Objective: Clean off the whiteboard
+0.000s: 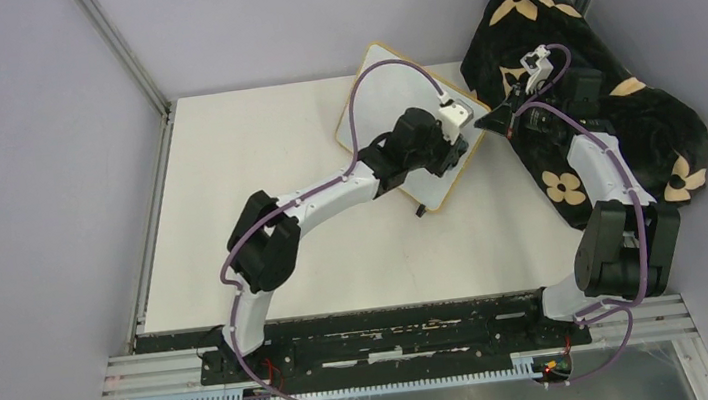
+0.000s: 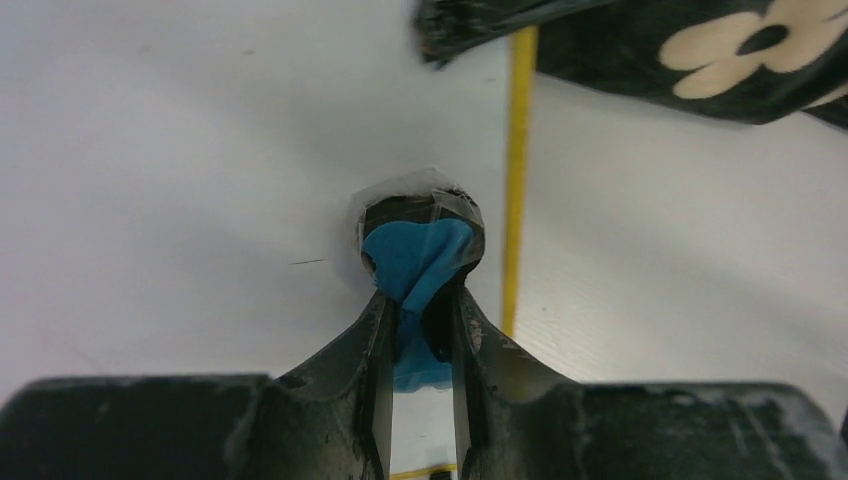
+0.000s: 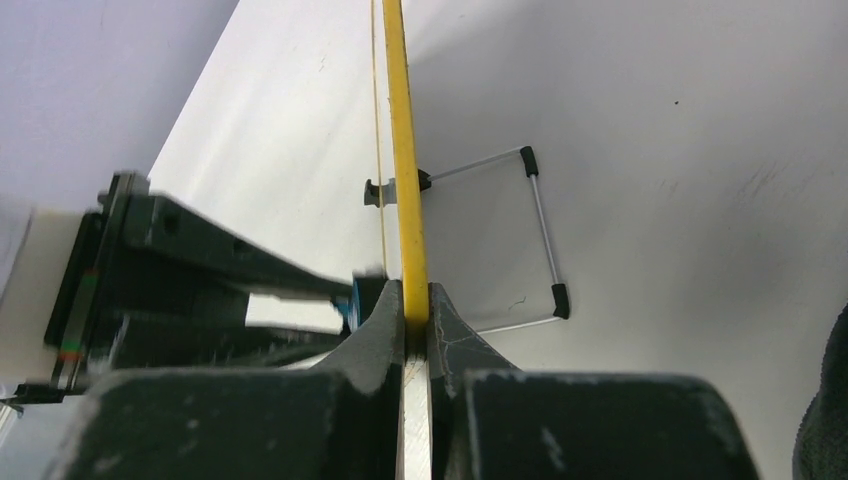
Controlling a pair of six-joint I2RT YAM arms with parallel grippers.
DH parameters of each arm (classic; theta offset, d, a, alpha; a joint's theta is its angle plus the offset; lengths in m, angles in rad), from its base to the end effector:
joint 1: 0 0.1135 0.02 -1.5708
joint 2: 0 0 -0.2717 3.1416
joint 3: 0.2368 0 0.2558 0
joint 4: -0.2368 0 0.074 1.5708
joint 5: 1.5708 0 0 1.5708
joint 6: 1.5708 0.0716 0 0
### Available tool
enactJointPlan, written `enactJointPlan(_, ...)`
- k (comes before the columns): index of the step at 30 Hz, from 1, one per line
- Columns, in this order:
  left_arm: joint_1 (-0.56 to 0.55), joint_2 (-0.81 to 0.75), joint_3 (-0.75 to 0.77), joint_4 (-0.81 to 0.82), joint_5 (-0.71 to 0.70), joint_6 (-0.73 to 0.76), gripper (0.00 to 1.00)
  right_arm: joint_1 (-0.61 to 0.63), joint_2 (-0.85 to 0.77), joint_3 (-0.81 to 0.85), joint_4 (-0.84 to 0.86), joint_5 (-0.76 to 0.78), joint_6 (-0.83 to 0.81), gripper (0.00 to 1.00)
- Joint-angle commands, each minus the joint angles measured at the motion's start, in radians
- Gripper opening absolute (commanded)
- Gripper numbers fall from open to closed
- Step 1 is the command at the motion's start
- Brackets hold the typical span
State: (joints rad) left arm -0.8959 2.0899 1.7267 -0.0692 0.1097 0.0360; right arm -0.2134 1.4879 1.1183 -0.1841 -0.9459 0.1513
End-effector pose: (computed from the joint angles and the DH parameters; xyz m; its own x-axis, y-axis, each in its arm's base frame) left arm 0.3315 -0.4268 0.2563 -0.2315 0.3465 -0.9090 0.8471 0.5313 -0.0132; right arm 0.3540 -0.0173 0.2895 -0.5910 0.2183 -0.7766 -0.4665 0.6929 0.5498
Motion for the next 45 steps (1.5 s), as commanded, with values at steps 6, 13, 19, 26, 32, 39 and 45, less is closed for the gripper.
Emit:
enactJointPlan(6, -0.07, -0.002, 0.011, 0.03, 0.066, 0.012, 0.03, 0.04, 0.021, -0.012, -0.084, -0.052, -0.083, 0.01)
enactJointPlan(13, 0.06, -0.011, -0.018, 0.045, 0.069, 0.009, 0.03, 0.04, 0.027, -0.009, -0.082, -0.052, -0.083, 0.01)
enactJointPlan(19, 0.155, -0.04, -0.047, 0.057, 0.078, 0.022, 0.03, 0.041, 0.033, -0.007, -0.08, -0.051, -0.079, 0.01)
enactJointPlan(26, 0.231, -0.027, -0.024, 0.056, 0.073, 0.042, 0.03, 0.042, 0.026, -0.006, -0.09, -0.046, -0.084, 0.01)
enactJointPlan(32, 0.255, -0.051, -0.013, 0.049, 0.077, 0.042, 0.03, 0.043, 0.027, -0.005, -0.093, -0.044, -0.084, 0.01)
enactJointPlan(39, 0.274, -0.089, 0.046, -0.109, 0.084, 0.04, 0.03, 0.043, 0.033, -0.002, -0.098, -0.038, -0.08, 0.01)
enactJointPlan(45, 0.303, -0.149, 0.085, -0.346, 0.097, 0.092, 0.09, 0.043, 0.043, 0.004, -0.096, -0.036, -0.072, 0.01)
